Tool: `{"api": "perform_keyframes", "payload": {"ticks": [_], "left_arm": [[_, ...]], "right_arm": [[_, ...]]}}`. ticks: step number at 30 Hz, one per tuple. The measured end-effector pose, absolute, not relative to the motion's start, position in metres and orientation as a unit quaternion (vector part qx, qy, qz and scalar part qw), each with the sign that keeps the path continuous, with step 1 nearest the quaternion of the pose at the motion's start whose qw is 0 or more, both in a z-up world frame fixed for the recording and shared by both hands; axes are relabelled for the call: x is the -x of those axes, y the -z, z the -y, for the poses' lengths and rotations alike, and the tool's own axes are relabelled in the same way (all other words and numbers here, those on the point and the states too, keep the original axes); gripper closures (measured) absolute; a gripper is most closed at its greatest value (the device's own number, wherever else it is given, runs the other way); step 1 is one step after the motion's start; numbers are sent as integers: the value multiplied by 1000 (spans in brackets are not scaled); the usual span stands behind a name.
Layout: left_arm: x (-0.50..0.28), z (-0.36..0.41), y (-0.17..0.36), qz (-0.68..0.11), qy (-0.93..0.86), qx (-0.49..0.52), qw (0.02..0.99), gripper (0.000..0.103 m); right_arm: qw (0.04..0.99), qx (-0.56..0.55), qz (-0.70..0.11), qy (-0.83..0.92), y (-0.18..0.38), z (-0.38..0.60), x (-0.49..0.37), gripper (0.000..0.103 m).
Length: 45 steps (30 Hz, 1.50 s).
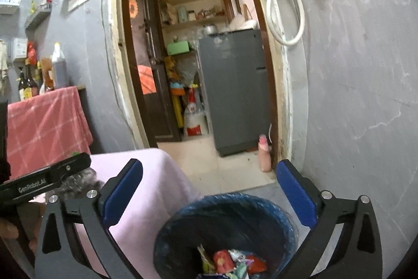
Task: Collect trash
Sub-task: 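Move both tools back over the table toward the black plastic bag, then grasp the black plastic bag with the right tool while the left tool grasps the garlic bulb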
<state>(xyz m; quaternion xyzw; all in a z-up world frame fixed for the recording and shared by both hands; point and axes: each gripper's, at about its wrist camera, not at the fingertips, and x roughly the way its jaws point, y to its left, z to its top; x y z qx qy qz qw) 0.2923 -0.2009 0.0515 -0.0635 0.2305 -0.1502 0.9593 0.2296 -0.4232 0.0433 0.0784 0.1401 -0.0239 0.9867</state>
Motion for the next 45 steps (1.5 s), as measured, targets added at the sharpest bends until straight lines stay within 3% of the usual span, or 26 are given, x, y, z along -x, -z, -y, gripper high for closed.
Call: {"api": "perform_keyframes", "payload": {"ticks": [14,28,45], "left_arm": [[-269,107,-60,-193,72,67,976,6],[-270,13,-43,-218,-12,87,972,5],[-298,-62,-8,-293,-79,131,944,5]], "right_arm": [[990,-78,-110,-29,-60,354,-243,0],[986,-51,-133,-90,-56,281,-269,0],[936,32,-292,-192,-12,178,-334,0]]}}
